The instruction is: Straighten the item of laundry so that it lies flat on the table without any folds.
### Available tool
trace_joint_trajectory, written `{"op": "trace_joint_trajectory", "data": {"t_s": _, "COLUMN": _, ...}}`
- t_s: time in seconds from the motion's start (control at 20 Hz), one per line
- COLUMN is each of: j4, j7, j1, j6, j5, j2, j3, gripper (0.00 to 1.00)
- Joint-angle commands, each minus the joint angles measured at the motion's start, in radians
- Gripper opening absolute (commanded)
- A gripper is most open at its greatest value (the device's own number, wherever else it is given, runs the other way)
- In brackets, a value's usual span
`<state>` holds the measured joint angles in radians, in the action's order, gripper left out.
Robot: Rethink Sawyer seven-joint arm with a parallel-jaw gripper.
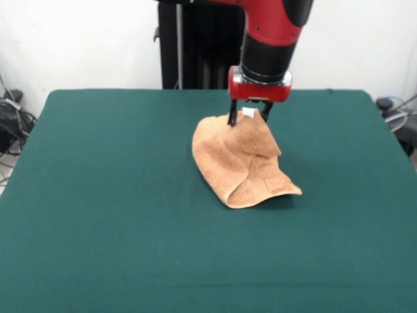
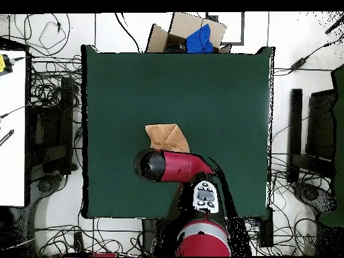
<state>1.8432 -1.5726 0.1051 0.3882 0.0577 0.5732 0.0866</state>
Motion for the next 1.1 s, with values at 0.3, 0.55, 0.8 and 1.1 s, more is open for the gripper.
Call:
{"op": "trace_joint_trajectory", "data": {"t_s": 0.3, "j4": -0.001, "j7": -0.186, "j1": -0.031, "j6": -0.037, "j5": 0.013, "j2": -0.006, "j3": 0.032, "gripper": 1.0}}
{"op": "trace_joint_trajectory", "data": {"t_s": 0.55, "j4": 0.002, "j7": -0.156, "j1": -0.002, "j6": -0.102, "j5": 0.03, "j2": -0.017, "j3": 0.007, "gripper": 0.0}}
{"op": "trace_joint_trajectory", "data": {"t_s": 0.8, "j4": 0.004, "j7": -0.16, "j1": -0.009, "j6": -0.102, "j5": 0.027, "j2": -0.016, "j3": 0.014, "gripper": 0.0}}
{"op": "trace_joint_trajectory", "data": {"t_s": 1.1, "j4": 0.032, "j7": -0.166, "j1": 0.005, "j6": -0.087, "j5": 0.009, "j2": -0.004, "j3": -0.003, "gripper": 0.0}}
